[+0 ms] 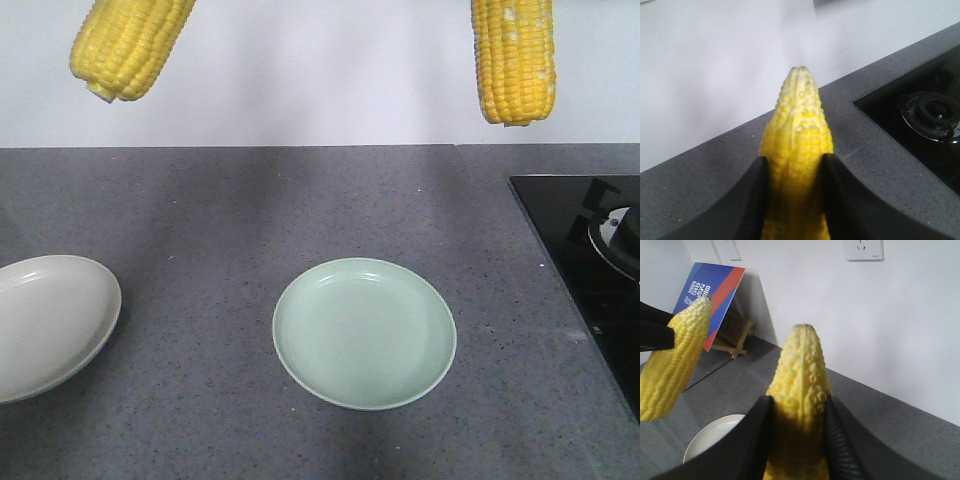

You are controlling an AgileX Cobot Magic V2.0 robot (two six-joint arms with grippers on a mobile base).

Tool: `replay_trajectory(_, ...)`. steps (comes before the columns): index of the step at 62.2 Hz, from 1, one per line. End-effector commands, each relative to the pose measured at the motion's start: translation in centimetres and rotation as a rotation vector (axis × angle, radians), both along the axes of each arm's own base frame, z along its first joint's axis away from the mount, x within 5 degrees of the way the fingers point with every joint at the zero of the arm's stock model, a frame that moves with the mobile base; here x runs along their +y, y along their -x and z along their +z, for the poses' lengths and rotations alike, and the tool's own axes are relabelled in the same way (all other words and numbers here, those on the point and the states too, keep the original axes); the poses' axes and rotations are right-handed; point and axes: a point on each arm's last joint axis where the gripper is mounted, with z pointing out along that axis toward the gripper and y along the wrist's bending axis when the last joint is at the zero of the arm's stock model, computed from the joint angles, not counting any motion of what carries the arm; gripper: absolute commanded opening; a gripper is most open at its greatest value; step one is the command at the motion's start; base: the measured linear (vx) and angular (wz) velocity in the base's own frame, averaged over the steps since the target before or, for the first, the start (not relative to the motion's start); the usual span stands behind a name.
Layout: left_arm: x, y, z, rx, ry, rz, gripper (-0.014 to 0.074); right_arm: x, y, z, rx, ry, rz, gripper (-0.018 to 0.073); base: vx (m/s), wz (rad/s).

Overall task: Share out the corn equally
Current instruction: 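Drive the base closer, holding both cobs above the two plates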

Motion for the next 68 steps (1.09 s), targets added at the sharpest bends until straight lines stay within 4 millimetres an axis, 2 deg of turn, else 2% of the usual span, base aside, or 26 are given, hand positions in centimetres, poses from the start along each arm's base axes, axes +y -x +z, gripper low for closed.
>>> replay_trajectory(1,0.73,1.66,1.96,-0.083,0.054,-0.007,-0.0006,0.07,1.66,2.41,-0.094,-0.059,-0.012,-0.0006,0.03,-0.03)
replay_trajectory(68,0.73,1.66,1.96,-0.083,0.054,-0.007,-0.0006,0.07,1.66,2.41,-0.094,-0.059,-0.012,-0.0006,0.01,-0.01)
